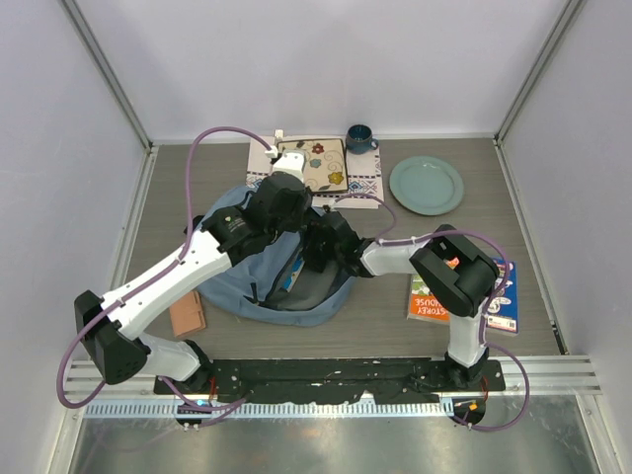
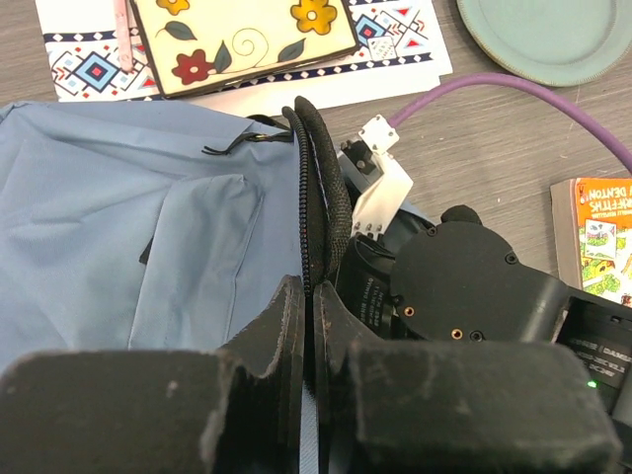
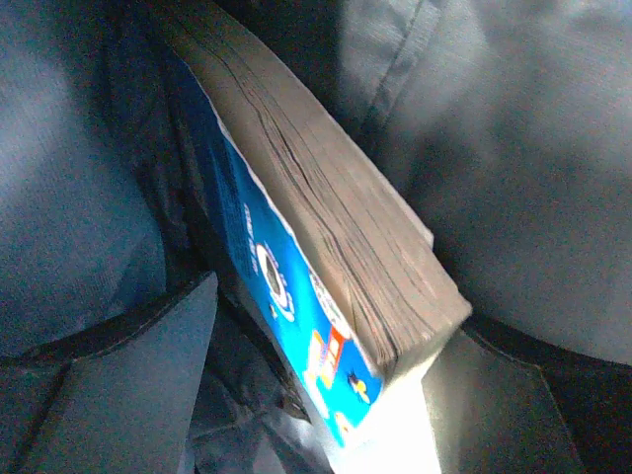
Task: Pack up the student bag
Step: Place the book in the student bag.
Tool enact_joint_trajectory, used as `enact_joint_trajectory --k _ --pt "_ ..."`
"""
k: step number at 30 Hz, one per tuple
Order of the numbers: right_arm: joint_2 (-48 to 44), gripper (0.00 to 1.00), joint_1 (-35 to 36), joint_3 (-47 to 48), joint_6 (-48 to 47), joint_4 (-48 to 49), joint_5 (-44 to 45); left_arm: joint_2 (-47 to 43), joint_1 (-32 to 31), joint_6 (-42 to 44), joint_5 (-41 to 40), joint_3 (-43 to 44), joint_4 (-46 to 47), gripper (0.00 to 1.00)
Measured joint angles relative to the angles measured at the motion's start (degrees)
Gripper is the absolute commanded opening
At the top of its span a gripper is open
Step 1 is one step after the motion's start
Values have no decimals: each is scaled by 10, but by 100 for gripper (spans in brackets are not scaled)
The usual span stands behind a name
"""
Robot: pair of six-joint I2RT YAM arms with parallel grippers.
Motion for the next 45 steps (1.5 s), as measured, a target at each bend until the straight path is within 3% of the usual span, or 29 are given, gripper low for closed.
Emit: enact_joint_trajectory --k 9,12,15,18,22,29,35,39,42,45 --pt "-50 82 6 -2 -23 -115 37 0 5 0 0 -4 1 7" --pt "-65 67 9 -2 -34 -154 51 0 6 0 0 -8 1 7" --pt "-65 38 10 -3 -41 -170 52 0 6 0 2 -9 2 7" --pt "-56 21 11 -2 -46 -171 49 0 6 0 5 -10 3 7" --pt "-51 17 11 0 -52 -149 45 -3 6 0 9 -15 6 7" --pt "-46 21 12 0 -59 -83 43 -9 8 3 22 -27 18 5" --pt "-19 42 11 2 -56 -50 39 -8 15 3 28 -32 19 5" --pt "-22 65 6 -10 -53 -45 49 -8 30 2 31 -38 21 5" --pt "-43 74 -1 -32 -48 -35 49 -8 45 2 36 -43 20 5" --pt "-99 77 -8 -66 -60 -43 59 -8 59 -1 41 -43 20 4"
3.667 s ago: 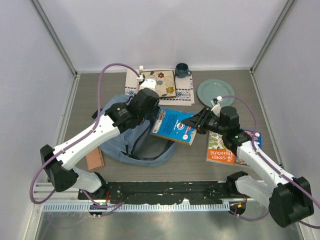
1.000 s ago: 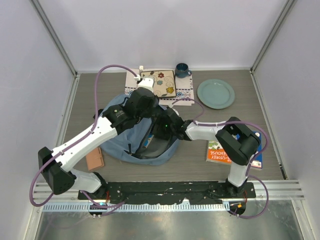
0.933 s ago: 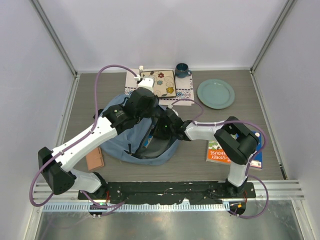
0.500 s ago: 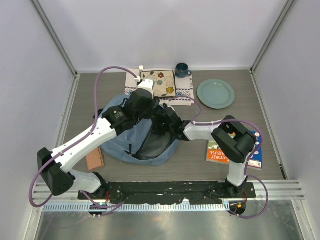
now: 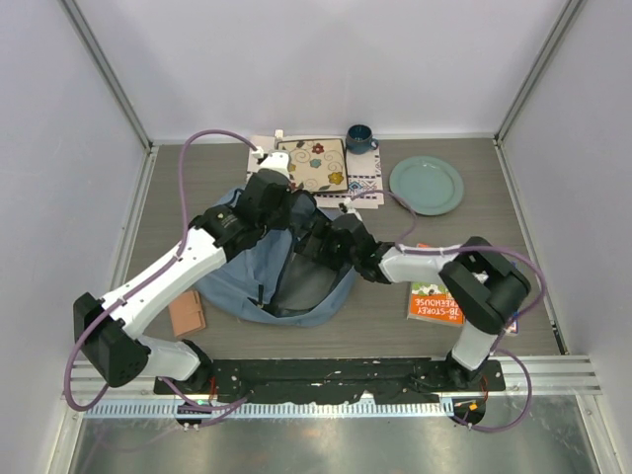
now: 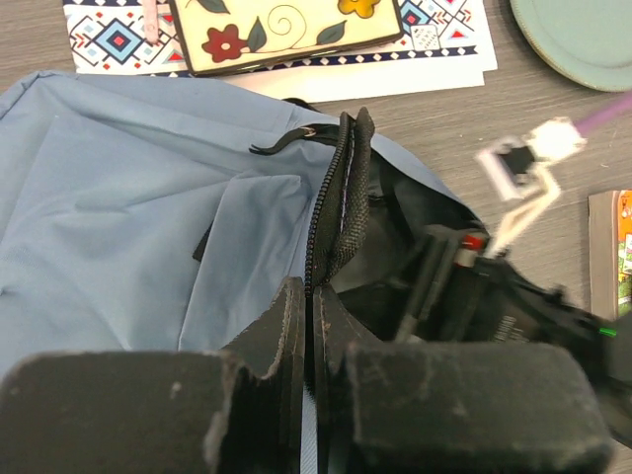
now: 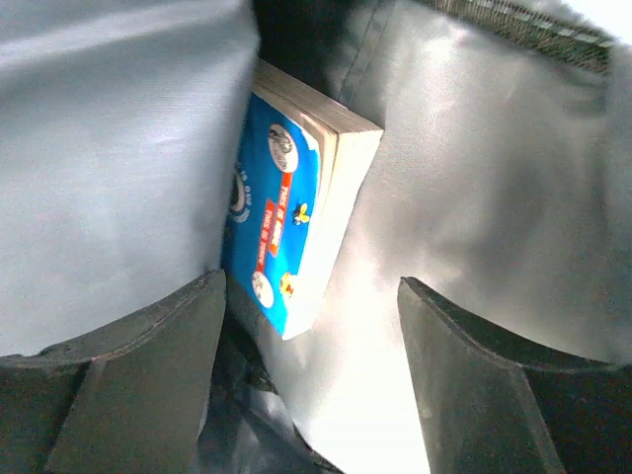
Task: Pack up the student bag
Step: Place the book in the student bag, then pick up the book from the center of the board.
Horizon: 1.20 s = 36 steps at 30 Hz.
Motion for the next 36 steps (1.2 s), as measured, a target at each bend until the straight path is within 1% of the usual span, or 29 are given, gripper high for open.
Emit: enact_joint_trajectory --k 3,6,7,9,11,12,13,15,16,17,18,19,21,22,25,27,29,36 --pt "-52 77 -4 -14 -14 -25 14 1 5 -5 3 0 0 3" --pt "-128 77 -4 -20 -33 -80 50 2 6 -15 9 -8 2 5" --pt "-155 79 -4 -22 -39 -100 63 2 6 -16 10 -12 3 7" --pt "-219 87 -4 -35 -50 -138 98 2 6 -20 18 -22 7 11" --pt "-293 97 -4 -56 -61 -169 132 2 6 -25 33 -30 10 21" --pt "-333 99 -6 -69 -67 -183 154 2 6 -26 42 -32 11 26" --pt "-372 100 -9 -79 -73 -199 175 2 6 -25 54 -33 14 40" --pt "-441 100 -30 -93 -82 -241 210 2 5 -24 91 -33 22 55" --pt "-468 100 -48 -96 -88 -262 226 2 5 -21 106 -33 28 67" --pt "-487 100 -73 -99 -92 -280 237 2 3 -18 119 -33 33 72" --pt "-502 100 -104 -100 -97 -303 243 2 -1 -13 133 -33 40 76" --pt "-511 100 -137 -102 -103 -325 247 2 -6 -10 144 -33 45 80" --pt "-515 100 -208 -106 -115 -369 248 2 -22 -4 162 -33 54 83" --pt "-512 100 -237 -110 -121 -390 248 2 -29 -1 168 -33 55 86" --pt "-495 100 -296 -115 -132 -448 240 3 -46 2 189 -28 58 93" --pt "-486 100 -323 -121 -134 -471 232 8 -55 1 201 -20 64 94" --pt "-481 100 -350 -129 -134 -489 220 18 -66 1 205 -10 74 99" --pt "-455 100 -398 -163 -134 -510 205 81 -124 2 193 40 99 100"
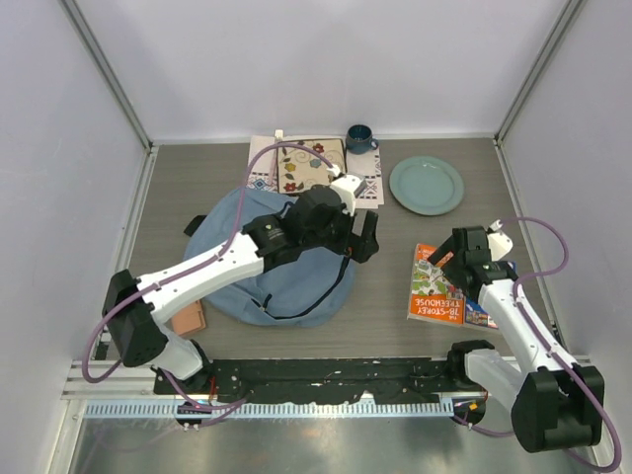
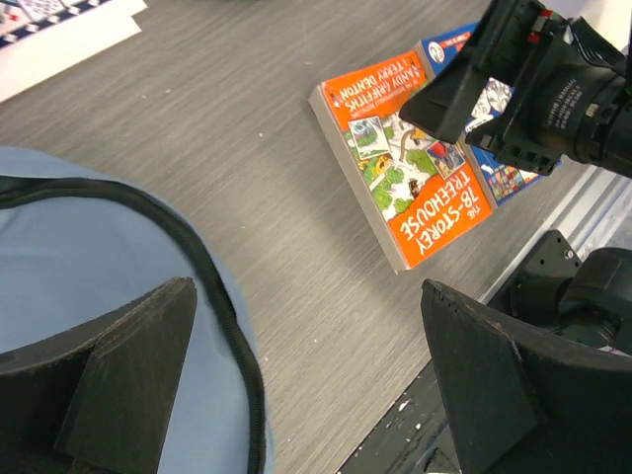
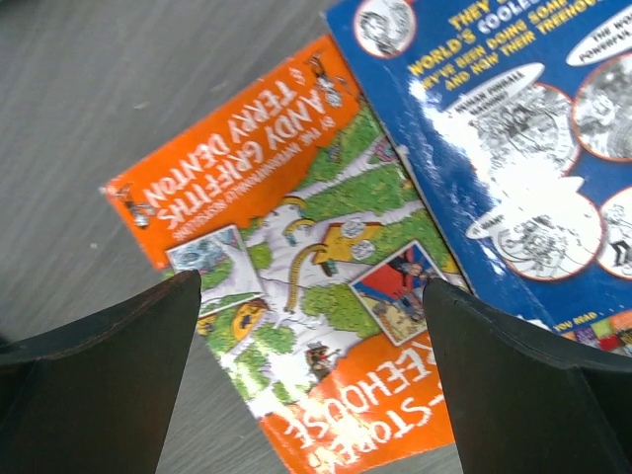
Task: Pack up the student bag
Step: Pick up the book from the center of the board.
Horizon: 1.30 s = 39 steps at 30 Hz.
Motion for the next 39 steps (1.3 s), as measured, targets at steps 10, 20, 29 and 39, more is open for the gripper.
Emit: enact_joint_trajectory --k 10,20,29,39 --pt "59 100 -43 -24 -1 0 4 38 -16 -3 2 7 5 99" --pt "73 97 -47 -32 -30 45 -27 81 -16 -16 9 38 13 100" --pt "58 96 -47 -83 -13 143 -169 179 -16 -38 2 111 -1 100" --pt "5 97 -47 -85 -11 103 -177 272 -16 -75 4 179 -47 100"
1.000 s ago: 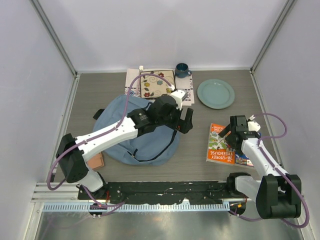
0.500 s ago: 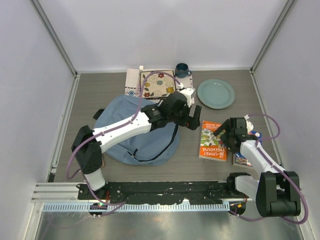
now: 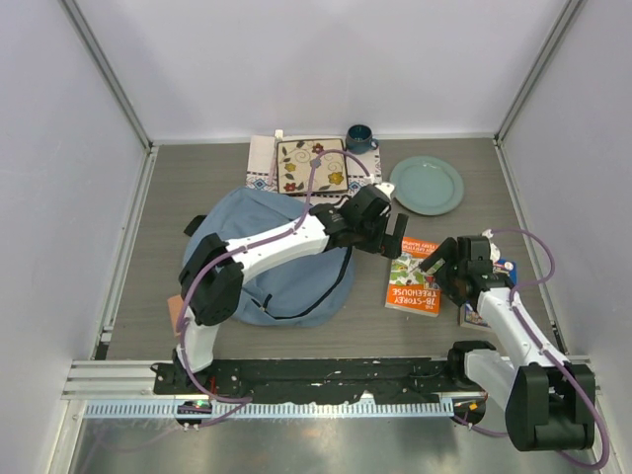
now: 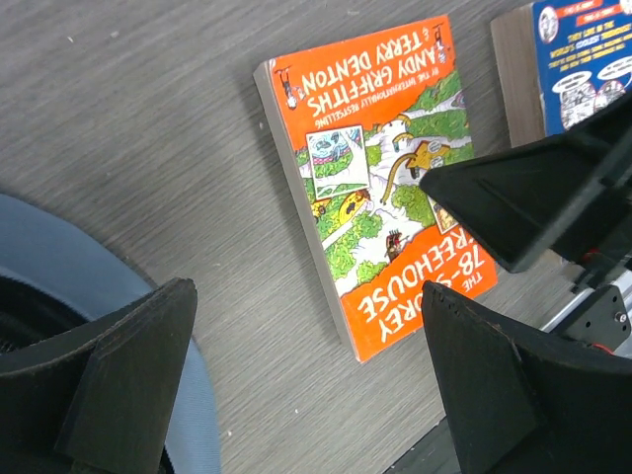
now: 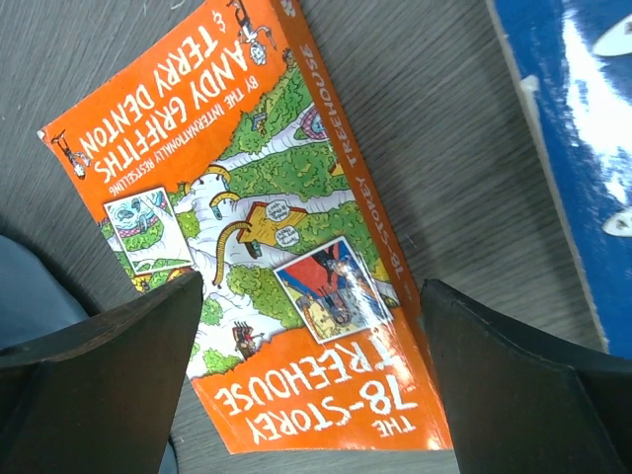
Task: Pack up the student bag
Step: Pick up the book from the center of the board.
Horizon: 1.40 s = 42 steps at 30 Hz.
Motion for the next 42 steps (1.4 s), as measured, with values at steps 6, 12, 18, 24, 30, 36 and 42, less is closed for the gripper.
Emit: enact_joint_trajectory --k 6,12,18,24,30,36,42 --pt "-42 99 0 25 3 -44 61 27 0 -12 36 3 -8 100" --pt "-83 99 0 26 3 -45 62 28 0 -19 52 3 3 100" --pt "-68 99 0 26 -5 -44 57 36 5 -32 73 4 12 100" --pt "-66 99 0 23 -8 -30 31 68 9 -49 83 6 14 100" --pt "-46 98 0 2 -9 -9 -14 102 10 -68 97 13 15 97" --pt "-24 98 0 -5 -15 8 -37 118 10 -83 127 14 27 94" --pt "8 95 0 -5 -19 18 -50 137 10 -108 171 20 48 83"
